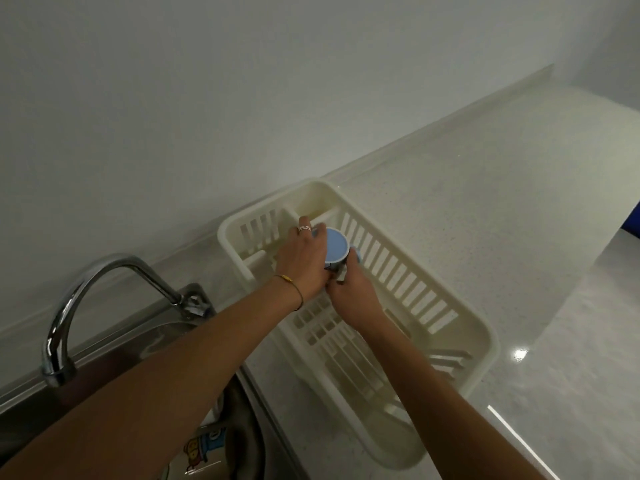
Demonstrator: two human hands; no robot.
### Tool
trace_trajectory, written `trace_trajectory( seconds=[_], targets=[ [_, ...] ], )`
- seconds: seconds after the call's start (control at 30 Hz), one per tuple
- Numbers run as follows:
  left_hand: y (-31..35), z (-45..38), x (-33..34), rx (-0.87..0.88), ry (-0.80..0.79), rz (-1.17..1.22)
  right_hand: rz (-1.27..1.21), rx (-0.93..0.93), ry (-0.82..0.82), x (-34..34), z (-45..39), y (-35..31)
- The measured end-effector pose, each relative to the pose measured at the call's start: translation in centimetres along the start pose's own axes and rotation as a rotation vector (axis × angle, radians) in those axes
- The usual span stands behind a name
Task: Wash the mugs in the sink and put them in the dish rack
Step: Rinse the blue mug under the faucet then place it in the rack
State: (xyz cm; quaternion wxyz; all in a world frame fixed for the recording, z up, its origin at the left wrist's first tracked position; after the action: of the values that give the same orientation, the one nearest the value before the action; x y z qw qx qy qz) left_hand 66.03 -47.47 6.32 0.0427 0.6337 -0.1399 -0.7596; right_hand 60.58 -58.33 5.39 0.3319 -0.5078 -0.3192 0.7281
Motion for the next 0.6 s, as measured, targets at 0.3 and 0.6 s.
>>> trace_trajectory(
  seconds=[0.3, 0.6],
  targets=[
    [-0.3, 1.2, 0.5, -0.010, 0.041, 0.002, 0.108, -0.003, -0.018, -0.3, 0.5, -0.4],
    [-0.9, 6.8, -1.5, 0.078, 0.088, -0.088, 0.653, -0.037, 0.059, -1.0, 4.2, -3.4]
  ],
)
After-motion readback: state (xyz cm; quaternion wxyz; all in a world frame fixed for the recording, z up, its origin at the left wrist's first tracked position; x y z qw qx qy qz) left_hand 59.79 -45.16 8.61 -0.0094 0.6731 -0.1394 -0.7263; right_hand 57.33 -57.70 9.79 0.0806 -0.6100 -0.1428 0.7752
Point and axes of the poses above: each hand's wrist, its own z-axis away from the middle knuckle, its own x-axis out of the palm, y = z × x, the point moved 4 cm from there along -z, towards the middle knuckle, and after that the axes turned 8 degrees about -y, right-handed, at the moved point
